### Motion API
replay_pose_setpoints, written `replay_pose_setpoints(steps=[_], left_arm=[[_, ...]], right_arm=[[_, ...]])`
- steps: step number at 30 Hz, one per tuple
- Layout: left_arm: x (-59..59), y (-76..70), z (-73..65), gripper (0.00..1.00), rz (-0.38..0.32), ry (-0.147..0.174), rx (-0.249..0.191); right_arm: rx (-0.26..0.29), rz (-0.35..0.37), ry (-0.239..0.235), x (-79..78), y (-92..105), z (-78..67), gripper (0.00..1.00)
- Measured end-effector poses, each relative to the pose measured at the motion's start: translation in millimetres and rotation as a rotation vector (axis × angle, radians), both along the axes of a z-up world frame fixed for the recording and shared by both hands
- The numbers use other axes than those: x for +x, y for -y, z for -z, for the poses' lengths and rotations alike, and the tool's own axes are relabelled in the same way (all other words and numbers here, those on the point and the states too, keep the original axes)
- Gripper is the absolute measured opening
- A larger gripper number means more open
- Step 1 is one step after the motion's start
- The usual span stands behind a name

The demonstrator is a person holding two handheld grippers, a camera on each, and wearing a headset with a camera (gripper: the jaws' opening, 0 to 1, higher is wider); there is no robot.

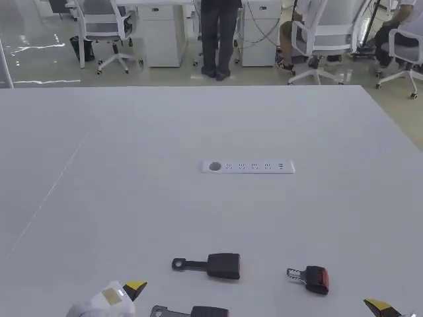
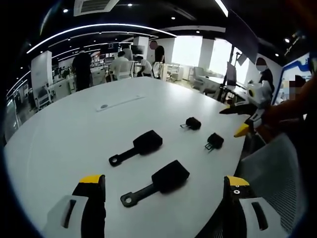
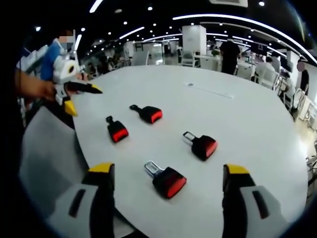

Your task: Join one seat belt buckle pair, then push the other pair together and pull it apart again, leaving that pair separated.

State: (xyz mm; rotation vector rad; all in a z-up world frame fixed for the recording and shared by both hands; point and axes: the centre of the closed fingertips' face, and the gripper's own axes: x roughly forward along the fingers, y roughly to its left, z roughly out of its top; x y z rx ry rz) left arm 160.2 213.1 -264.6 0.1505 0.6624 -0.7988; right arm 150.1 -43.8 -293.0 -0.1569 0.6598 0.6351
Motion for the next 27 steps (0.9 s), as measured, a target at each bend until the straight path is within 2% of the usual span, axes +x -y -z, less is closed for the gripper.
replay_pose_setpoints(steps=[11, 18, 23, 27], left_arm=[[8.1, 9.4, 16.3, 1.0, 0.03, -0.028, 0.004], [10.4, 15.0, 26.9, 0.98, 0.073, -0.037, 0.031], [12.1, 16.9, 37.4, 0.98, 0.1, -0.062, 0.052], [14.6, 20.5, 42.1, 0.96, 0.132, -0.065, 0.056]], right_arm=[[-0.007, -0.041, -0.036, 4.2, -5.2, 14.7, 0.91], [-0.015, -0.071, -0.063, 3.8, -5.1, 24.1, 0.89], [-0.027, -0.099, -0.084, 5.6, -6.0, 33.2, 0.88], [-0.033, -0.125, -0.095, 8.4, -6.4, 39.2, 0.86]])
